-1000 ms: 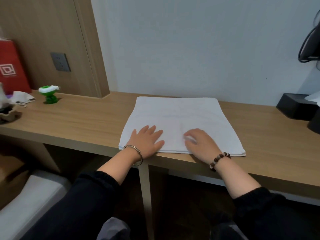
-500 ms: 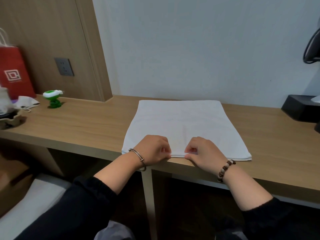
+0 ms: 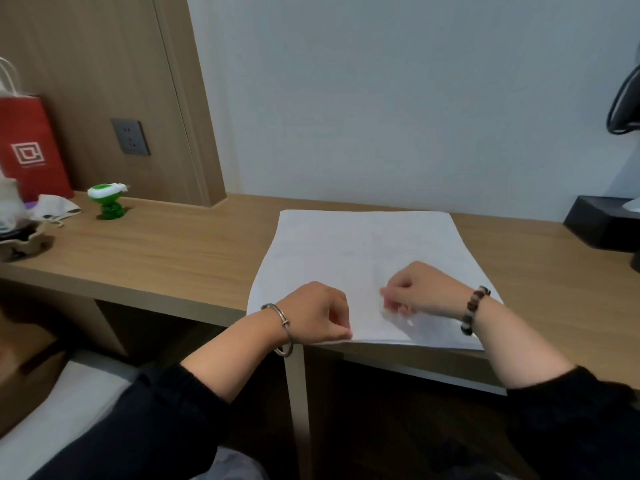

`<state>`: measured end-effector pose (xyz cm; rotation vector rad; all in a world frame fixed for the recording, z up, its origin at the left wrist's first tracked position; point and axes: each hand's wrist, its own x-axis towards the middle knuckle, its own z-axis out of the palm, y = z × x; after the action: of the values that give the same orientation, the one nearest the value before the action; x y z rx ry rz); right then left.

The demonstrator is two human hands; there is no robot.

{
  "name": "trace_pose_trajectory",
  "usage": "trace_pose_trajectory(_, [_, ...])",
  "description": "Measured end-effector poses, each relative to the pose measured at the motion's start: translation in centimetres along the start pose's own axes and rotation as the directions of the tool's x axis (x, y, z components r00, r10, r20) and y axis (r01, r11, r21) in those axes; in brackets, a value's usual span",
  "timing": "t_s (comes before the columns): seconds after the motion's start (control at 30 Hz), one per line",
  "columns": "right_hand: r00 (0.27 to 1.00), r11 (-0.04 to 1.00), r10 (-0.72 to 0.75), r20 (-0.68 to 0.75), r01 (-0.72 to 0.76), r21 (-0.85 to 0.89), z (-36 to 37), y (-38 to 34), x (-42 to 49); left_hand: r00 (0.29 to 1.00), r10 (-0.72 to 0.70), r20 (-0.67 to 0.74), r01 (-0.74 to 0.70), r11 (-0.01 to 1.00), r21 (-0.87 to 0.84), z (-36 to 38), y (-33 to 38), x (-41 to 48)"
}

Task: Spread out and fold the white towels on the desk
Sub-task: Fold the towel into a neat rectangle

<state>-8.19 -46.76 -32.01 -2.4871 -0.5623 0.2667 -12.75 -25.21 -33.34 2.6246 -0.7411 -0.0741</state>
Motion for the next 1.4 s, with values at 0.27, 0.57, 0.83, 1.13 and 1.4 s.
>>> trace_pose_trajectory(0.27, [0.961,0.876,0.234,-0.148,-0.274,-0.396,0.4,4.9,9.3,0.940,-0.340,-0.035,0.338,0.909,0.246,-1.6,-1.4,9.3])
trace_pose_trajectory(0.57, [0.952,0.840,0.242,-0.185,-0.301,-0.451,2.2,6.9,9.9,0.883,-0.460,0.095,0.412,0.855,0.315,1.9,-4.2,16.9])
trace_pose_trajectory(0.83, [0.950,0.821,0.311,-0.041,-0.290,-0.491,1.1,6.9,10.6,0.727,-0.673,-0.135,0.681,0.684,0.262,-0.5,-11.9,13.7])
trace_pose_trajectory(1.13, [0.988,0.877,0.083,-0.130,-0.134,-0.461,-0.2,2.9,17.8,0.783,-0.593,-0.187,0.620,0.723,0.305,0.0,-12.3,13.9])
trace_pose_trajectory(1.4, [0.966,0.861,0.225,-0.130,-0.259,-0.437,-1.8,10.6,19.1,0.790,-0.587,-0.175,0.611,0.737,0.287,0.2,-12.8,14.0])
